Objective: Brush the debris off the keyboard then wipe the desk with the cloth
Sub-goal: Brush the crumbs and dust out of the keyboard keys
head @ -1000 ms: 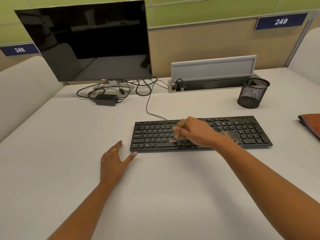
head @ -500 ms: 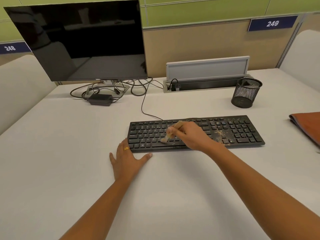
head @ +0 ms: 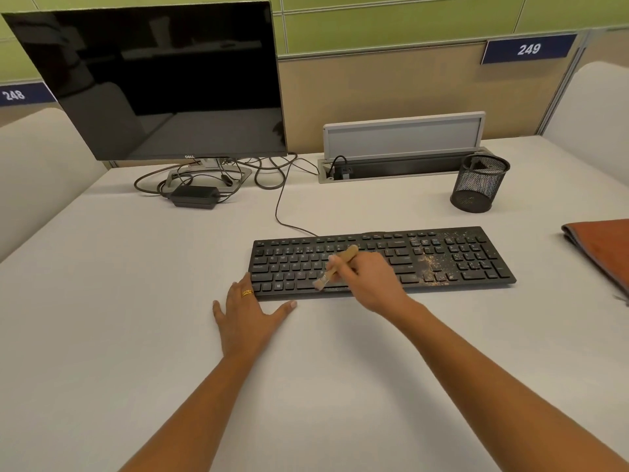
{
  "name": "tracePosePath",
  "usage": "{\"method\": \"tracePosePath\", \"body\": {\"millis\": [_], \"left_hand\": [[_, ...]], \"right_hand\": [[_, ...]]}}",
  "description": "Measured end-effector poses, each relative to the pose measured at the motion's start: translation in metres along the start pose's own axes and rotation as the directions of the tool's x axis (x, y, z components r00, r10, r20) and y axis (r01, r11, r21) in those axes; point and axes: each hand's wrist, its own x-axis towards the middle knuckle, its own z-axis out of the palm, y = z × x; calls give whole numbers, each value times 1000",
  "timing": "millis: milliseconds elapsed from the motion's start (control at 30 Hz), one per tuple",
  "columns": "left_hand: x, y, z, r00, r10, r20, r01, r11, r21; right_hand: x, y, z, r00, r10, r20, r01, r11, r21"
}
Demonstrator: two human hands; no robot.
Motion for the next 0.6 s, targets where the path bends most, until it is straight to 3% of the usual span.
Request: {"method": "tracePosePath", "body": {"millis": [133,233,300,433,600], "left_hand": [[-1,-1,-1,1000,2,3,-2,1000,9],[-1,-2,-1,1000,4,-3,-4,1000,11],[-1,-1,-1,1000,5,0,-5,1000,9],[0,-1,0,1000,2,-1,-2,1000,18],[0,-2,0,1000,4,0,-4,1000,26]], "right_hand": [[-7,-2,-8,980,43,-195,-96,958,-271],[-11,-2,-15,956,32,-293,-136,929,-345],[-12,-5,-10,964,21,-264,-98,955,-281],[-13,-22,16,993,8,-118,1,997,78],[-14,-20,28,1000,15,-12,-13,994,106]]}}
